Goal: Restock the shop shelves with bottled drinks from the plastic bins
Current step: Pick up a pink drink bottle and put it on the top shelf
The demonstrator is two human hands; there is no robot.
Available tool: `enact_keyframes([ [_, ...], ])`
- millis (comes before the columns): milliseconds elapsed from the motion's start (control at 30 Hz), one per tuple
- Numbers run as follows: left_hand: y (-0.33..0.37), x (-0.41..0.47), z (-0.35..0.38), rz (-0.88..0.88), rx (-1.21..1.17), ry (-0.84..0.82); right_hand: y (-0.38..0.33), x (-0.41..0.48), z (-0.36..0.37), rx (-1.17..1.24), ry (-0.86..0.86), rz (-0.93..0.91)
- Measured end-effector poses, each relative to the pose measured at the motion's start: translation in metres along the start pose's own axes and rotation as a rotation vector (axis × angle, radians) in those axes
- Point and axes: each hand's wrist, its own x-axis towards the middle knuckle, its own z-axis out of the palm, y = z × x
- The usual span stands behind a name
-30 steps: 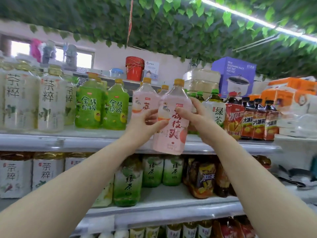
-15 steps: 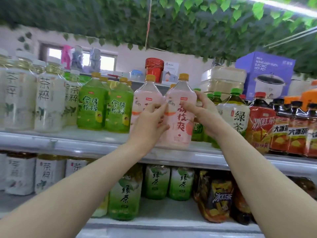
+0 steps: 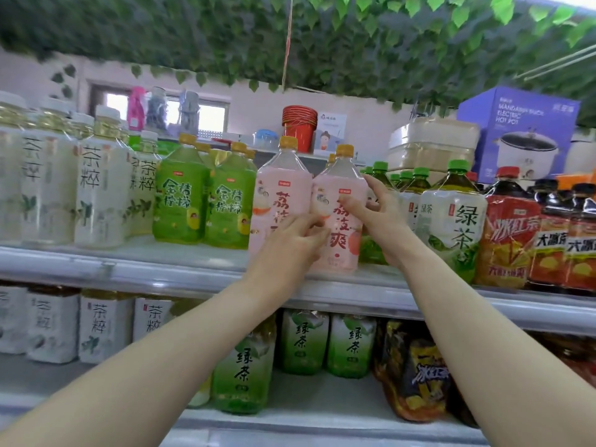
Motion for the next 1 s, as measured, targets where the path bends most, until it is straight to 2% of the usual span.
enact_keyframes([
  [100,-0.002,-0.004,0.002,-0.01,0.017,0.017,-0.002,-0.005,-0.002,-0.154,0.037,-0.064],
  [200,-0.005,-0.011,0.001,-0.033,0.023,0.031,-0.001,-0.015,-0.002,-0.257,0.008,0.003],
  [567,-0.003,-0.016,-0.002,-0.043,0.028,0.003,0.003,-0.027,-0.003,-0.013,-0.094,0.082],
  [667,0.003,-0.023,-0.008,-0.103,-0.066,-0.034,0.006,-0.038,0.006,-0.008,-0.021,0.053],
  [867,0.008,-0.057,-0.019,-0.178,-0.149,-0.077,0.017,-0.079,0.025,-0.306,0.193,-0.055],
  [1000,0.011,-0.088,-0.033,-0.191,-0.218,-0.078,0.018,-0.119,0.042,-0.415,0.259,-0.147],
])
